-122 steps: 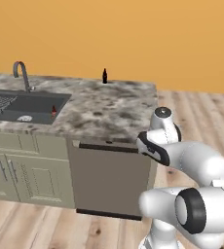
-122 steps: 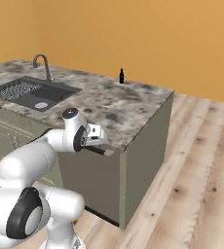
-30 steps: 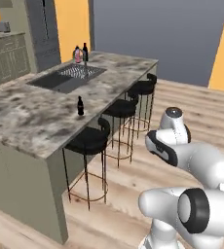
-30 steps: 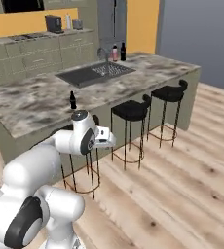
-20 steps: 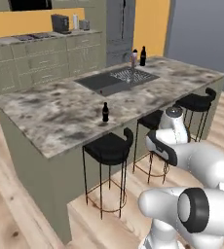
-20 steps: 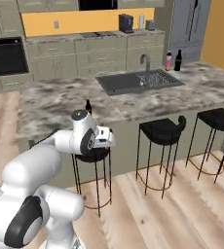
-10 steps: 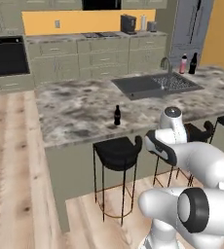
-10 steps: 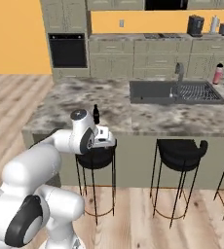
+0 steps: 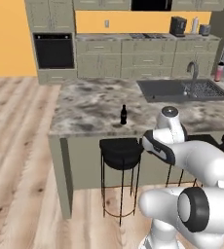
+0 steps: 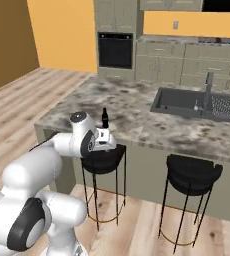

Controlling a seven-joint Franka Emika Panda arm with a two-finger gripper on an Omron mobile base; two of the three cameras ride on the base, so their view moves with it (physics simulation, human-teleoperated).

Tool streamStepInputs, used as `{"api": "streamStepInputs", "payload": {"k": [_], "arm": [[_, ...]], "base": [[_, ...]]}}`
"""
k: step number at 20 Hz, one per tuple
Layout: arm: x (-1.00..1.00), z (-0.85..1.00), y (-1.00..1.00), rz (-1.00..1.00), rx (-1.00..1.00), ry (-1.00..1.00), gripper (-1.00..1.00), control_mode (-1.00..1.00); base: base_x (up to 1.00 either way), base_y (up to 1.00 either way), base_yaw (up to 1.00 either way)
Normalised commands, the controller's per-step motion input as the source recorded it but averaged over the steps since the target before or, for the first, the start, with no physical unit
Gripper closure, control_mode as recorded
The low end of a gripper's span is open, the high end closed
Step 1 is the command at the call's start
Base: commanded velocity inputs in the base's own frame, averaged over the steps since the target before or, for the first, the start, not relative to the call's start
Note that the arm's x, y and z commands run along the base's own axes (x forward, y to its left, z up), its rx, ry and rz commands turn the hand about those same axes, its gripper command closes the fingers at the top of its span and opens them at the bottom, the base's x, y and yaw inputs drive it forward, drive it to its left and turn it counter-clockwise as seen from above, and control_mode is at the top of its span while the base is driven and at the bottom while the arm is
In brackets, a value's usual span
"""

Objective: Place the large bottle from the dining counter next to the other large bottle outside the sink, and place the small bottle from the dining counter next to the other small bottle inside the sink.

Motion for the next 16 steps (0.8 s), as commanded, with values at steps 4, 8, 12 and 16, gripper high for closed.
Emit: {"api": "streamStepInputs", "payload": {"k": [4,8,12,16], "arm": [[0.00,0.00,0.00,0.00,0.00,0.00,-1.00,1.00],[0.00,0.00,0.00,0.00,0.00,0.00,-1.00,1.00],[0.00,0.00,0.00,0.00,0.00,0.00,-1.00,1.00],[0.00,0.00,0.00,0.00,0.00,0.00,-1.00,1.00]], "base": [[0.00,-0.41,0.32],[0.16,-0.13,0.03],[0.48,-0.26,0.00],[0.52,-0.23,0.00]]}}
